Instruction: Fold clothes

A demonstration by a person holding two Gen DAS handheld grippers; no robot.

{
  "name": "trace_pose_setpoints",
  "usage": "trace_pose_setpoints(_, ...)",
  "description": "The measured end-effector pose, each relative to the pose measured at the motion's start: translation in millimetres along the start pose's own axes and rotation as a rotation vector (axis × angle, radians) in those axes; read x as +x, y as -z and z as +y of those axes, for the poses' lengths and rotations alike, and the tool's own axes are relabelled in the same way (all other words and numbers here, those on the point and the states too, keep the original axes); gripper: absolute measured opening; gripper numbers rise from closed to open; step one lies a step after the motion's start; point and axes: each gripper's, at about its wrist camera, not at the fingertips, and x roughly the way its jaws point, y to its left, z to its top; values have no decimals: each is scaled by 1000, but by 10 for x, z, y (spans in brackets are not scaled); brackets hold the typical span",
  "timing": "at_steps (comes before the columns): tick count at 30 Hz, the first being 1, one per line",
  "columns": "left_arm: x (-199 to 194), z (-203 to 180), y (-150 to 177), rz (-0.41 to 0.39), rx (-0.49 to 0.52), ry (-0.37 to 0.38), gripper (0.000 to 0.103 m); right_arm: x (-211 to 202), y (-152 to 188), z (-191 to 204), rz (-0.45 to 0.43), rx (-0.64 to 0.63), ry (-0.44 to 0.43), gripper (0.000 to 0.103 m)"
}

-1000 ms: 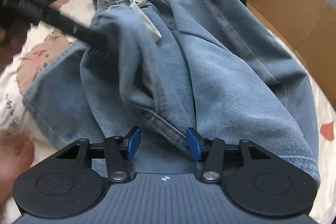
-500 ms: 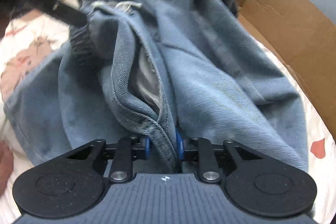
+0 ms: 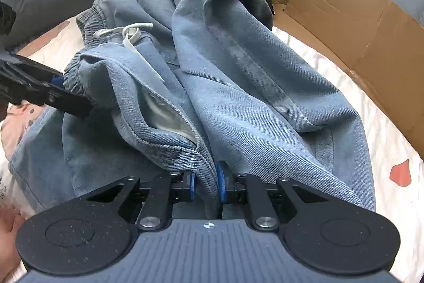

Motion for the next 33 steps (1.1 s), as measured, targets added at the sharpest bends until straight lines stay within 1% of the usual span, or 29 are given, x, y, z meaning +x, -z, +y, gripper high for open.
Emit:
trace_pose_setpoints(1,-1,-8,4,12,17,-5,36,-4,-6,-10,0,6,-3,15)
trace_pose_setpoints(2,-16,-10,1,24,24,6,32,-11,-12,-11,-1,4,-3,14)
trace_pose_setpoints(3,-37,-13,-6,34,27,12,24,-26,-14,-7,-2,-1,-4,12)
trace_pose_setpoints(4,-70,-14,-17,40,31,13,21,-44,-16,-3,-4,-7,-6,11)
trace_pose_setpoints(7,-224,-2,-58,48,34,27,17,-142,-23,16,-15,-22,-25,10)
trace_pose_setpoints(9,-365,12,-94,57,29,42,16,-221,-26,42,-26,-37,-38,9)
trace_pose_setpoints(13,-677,25,-164,95,56,53,12,-387,-22,131,-46,-66,-68,9)
trace_pose_setpoints(18,-1029,-1,-274,144,100,43,9,-566,11,299,-60,-111,-117,9)
trace_pose_setpoints(20,-1125,-26,-338,160,115,43,9,-637,7,347,-68,-110,-147,9)
trace_pose_setpoints(23,-1237,-105,-450,192,163,39,8,-717,3,387,-76,-106,-184,8)
trace_pose_setpoints(27,-1334,-158,-600,220,178,62,7,-779,30,397,-69,-120,-223,8)
trace_pose_setpoints(29,-1308,-149,-625,233,169,69,7,-792,43,379,-68,-115,-231,8)
trace_pose_setpoints(31,-1223,-94,-598,242,139,66,7,-786,62,352,-63,-100,-229,8)
trace_pose_setpoints(33,-1084,2,-525,249,76,64,7,-711,99,306,-45,-78,-227,8)
